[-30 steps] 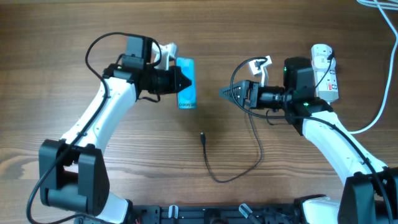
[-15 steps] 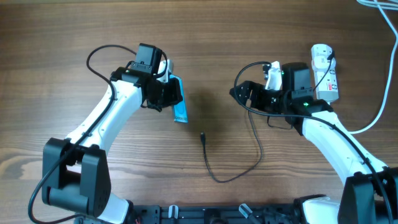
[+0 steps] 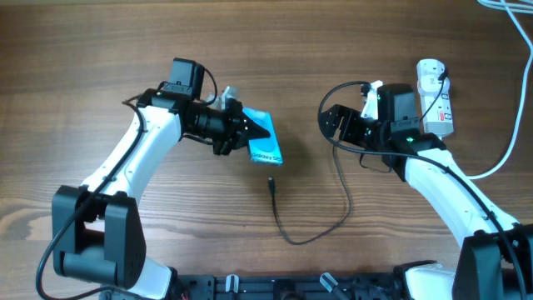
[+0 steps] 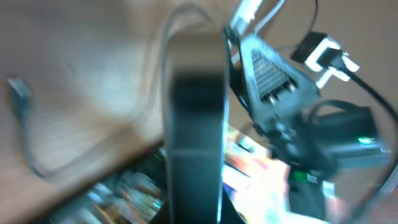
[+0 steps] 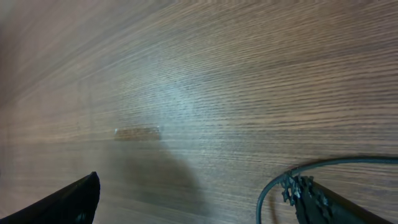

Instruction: Plug charger to phone and switch on socket

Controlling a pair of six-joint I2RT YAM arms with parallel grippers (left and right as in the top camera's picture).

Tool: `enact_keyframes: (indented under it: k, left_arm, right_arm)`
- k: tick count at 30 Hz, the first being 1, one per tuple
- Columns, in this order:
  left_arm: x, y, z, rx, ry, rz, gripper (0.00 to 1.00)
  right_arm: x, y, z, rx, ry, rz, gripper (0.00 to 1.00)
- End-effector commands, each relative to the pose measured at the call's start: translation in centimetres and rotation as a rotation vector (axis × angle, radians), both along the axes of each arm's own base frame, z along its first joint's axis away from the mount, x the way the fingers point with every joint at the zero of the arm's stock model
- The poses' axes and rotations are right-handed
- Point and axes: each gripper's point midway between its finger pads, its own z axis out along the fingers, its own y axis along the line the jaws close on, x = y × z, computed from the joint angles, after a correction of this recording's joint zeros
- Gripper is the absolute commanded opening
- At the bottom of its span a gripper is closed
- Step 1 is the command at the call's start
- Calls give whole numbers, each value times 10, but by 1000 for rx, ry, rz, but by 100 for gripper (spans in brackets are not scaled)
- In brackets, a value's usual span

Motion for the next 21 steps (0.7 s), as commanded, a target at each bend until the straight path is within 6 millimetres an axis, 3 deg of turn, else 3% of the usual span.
enact_keyframes:
  k: [1,5,21]
  left_arm:
    - [-16,-9,40,-176,276,37,4]
    - [-20,-12,50,-236,295,15,4]
    - [-27,-21,51,-209,439,31,4]
  right_arm:
    - [-1,-6,-9,-20,25,-33,100]
    - [-1,-6,-9,5,44,-69,100]
    - [-1,-6,-9,15,52,-84,100]
